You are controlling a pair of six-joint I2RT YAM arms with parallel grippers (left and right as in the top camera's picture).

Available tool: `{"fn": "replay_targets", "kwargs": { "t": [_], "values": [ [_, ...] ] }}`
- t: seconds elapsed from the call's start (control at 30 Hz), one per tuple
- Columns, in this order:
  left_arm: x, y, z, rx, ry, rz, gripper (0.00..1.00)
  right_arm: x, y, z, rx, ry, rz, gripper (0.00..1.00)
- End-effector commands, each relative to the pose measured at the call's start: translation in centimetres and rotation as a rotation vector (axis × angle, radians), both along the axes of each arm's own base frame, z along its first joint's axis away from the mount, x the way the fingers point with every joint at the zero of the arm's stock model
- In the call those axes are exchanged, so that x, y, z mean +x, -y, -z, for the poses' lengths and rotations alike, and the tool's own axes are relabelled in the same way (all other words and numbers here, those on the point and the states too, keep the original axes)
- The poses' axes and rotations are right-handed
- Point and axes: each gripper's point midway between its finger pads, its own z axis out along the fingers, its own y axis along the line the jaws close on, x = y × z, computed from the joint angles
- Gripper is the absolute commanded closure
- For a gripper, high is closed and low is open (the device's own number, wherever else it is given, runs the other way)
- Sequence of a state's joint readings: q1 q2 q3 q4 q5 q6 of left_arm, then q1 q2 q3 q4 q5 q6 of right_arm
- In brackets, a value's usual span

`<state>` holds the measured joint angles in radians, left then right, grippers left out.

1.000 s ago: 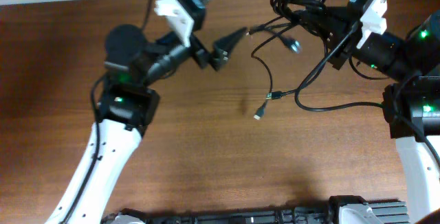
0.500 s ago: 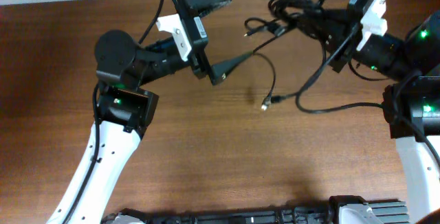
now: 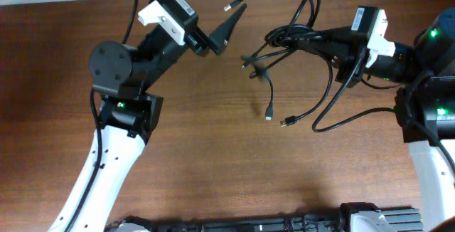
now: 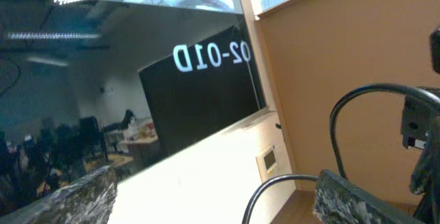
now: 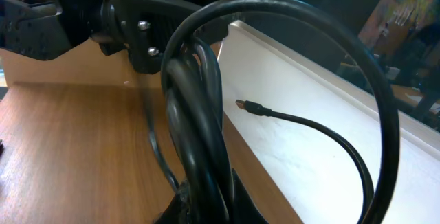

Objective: Untangle cables

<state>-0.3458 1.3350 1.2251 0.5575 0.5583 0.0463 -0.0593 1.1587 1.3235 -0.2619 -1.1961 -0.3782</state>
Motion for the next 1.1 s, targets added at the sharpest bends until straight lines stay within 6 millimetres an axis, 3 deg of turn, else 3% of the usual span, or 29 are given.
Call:
{"fn": "replay_targets", "kwargs": {
  "t": [0.0, 0.03, 0.07, 0.13, 0.23, 0.33, 0.43, 0.53, 0.63, 0.67, 0.7, 0.8, 0.93, 1.07],
  "values": [
    [1.3, -1.8, -1.0, -0.115, -0.083, -0.086, 0.17, -0.6, -0.2, -0.9, -0.004, 0.036, -0.023, 0.96],
    [2.2, -2.7, -0.9, -0.180, -0.146, -0.132, 0.23, -0.6, -0.2, -0.9, -0.004, 0.036, -0.023, 0.96],
    [3.3, -3.7, -0.4, -0.247, -0.227, -0.178, 0.23, -0.6, -0.2, -0.9, -0.004, 0.036, -0.023, 0.96],
    [3.6, -3.7, 0.2, -0.249, -0.263, -0.180, 0.23, -0.6, -0.2, -0.9, -0.004, 0.036, -0.023, 0.96],
    [1.5, -0.9, 0.8, -0.137, -0.237, -0.007, 0.32, -0.6, -0.2, -0.9, -0.003, 0.036, -0.028, 0.96],
    [-1.0, 1.8, 1.9, -0.014, -0.191, 0.163, 0.34, -0.6, -0.2, -0.9, -0.003, 0.036, -0.028, 0.96],
    [-2.9, 3.9, 2.7, 0.031, -0.193, 0.281, 0.26, -0.6, -0.2, -0.9, -0.003, 0.036, -0.028, 0.96],
    [-3.8, 6.6, 4.0, 0.053, -0.225, 0.356, 0.27, -0.7, -0.2, -0.9, -0.001, 0.033, -0.034, 0.96],
    [-3.9, 8.2, 5.3, 0.073, -0.241, 0.387, 0.41, -0.8, -0.3, -0.9, -0.001, 0.032, -0.035, 0.96],
    [-3.7, 8.3, 5.5, 0.076, -0.243, 0.386, 0.59, -0.8, -0.3, -0.9, -0.001, 0.032, -0.035, 0.96],
    [-3.7, 8.3, 5.5, 0.074, -0.243, 0.382, 0.72, -0.8, -0.3, -0.9, -0.001, 0.032, -0.035, 0.96],
    [-3.8, 8.2, 5.2, 0.070, -0.227, 0.384, 0.83, -0.7, -0.2, -0.9, -0.001, 0.033, -0.034, 0.96],
    [-3.7, 8.2, 5.5, 0.077, -0.242, 0.387, 0.69, 1.4, 0.8, -0.8, -0.013, 0.036, 0.102, 0.96],
    [-4.7, 8.4, 6.1, 0.111, -0.247, 0.453, 0.65, 2.3, 1.4, -3.0, 0.067, 0.030, 0.166, 0.96]
  ]
}}
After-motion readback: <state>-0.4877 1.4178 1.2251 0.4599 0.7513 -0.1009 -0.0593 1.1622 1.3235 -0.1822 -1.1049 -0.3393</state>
